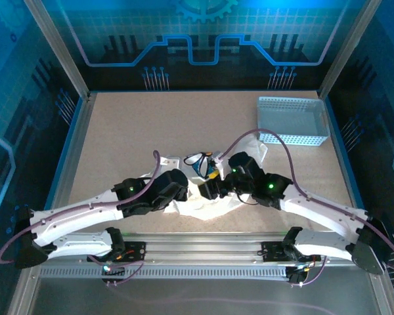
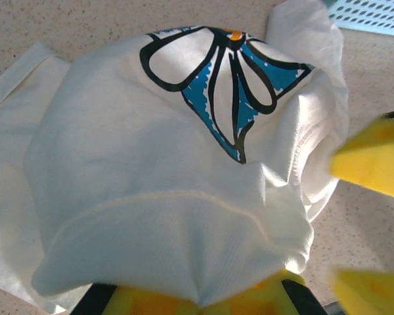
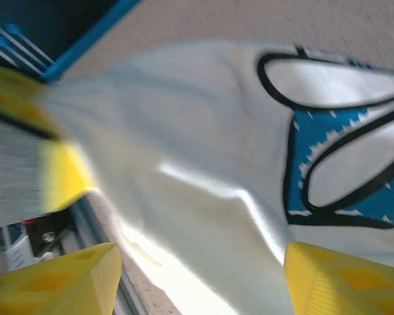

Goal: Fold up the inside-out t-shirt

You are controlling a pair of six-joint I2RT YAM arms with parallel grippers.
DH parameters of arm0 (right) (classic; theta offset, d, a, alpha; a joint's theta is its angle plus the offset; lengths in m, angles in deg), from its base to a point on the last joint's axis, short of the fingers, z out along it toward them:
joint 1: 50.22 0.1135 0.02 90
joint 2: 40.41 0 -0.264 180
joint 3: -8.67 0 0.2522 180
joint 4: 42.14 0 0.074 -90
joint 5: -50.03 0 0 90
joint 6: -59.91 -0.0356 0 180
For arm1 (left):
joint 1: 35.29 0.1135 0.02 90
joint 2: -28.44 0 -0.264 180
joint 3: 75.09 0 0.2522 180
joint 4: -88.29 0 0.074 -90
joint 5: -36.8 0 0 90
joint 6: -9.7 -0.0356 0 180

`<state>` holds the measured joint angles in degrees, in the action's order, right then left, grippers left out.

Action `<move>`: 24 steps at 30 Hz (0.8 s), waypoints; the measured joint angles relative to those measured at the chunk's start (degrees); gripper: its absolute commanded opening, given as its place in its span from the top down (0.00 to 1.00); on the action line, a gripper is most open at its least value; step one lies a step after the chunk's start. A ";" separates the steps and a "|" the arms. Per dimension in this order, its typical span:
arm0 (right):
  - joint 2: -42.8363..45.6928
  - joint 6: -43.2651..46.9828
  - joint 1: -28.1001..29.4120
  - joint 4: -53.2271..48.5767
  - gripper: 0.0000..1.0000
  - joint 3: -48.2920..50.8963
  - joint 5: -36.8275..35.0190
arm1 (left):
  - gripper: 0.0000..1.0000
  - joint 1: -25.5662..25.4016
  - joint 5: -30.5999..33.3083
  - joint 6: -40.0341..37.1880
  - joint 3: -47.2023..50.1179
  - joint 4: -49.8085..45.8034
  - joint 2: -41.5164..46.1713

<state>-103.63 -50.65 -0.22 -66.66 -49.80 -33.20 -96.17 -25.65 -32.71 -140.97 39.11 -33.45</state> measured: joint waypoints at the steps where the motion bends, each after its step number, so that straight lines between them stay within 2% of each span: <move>1: 0.33 0.70 0.28 0.24 0.33 0.00 0.33 | 1.00 0.20 -0.72 -0.24 0.35 0.28 0.00; 4: -1.40 1.97 1.09 0.42 0.44 -0.33 1.07 | 1.00 0.26 -3.13 -1.64 0.85 1.95 0.02; 8: -8.07 2.67 1.40 1.40 0.51 -2.25 2.51 | 1.00 0.26 -5.35 -3.15 1.36 3.96 0.13; 11: -11.45 2.82 1.79 1.68 0.73 -3.67 2.89 | 1.00 0.85 -5.57 -3.21 2.54 3.50 0.24; 15: -12.83 2.16 1.62 1.68 0.98 -5.53 1.57 | 0.95 0.83 -6.45 -3.21 3.02 3.80 0.85; 16: -12.63 1.81 1.33 1.84 1.00 -5.70 1.33 | 0.95 0.83 -6.45 -3.21 3.34 4.02 1.29; 24: -10.36 -1.70 -2.32 1.75 1.00 -5.84 -0.09 | 0.86 0.83 -6.51 -4.22 7.19 4.52 3.17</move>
<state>-113.99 -52.35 -2.54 -64.91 -55.64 -33.29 -95.34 -32.17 -36.92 -133.78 43.63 -30.28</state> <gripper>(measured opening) 0.062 0.128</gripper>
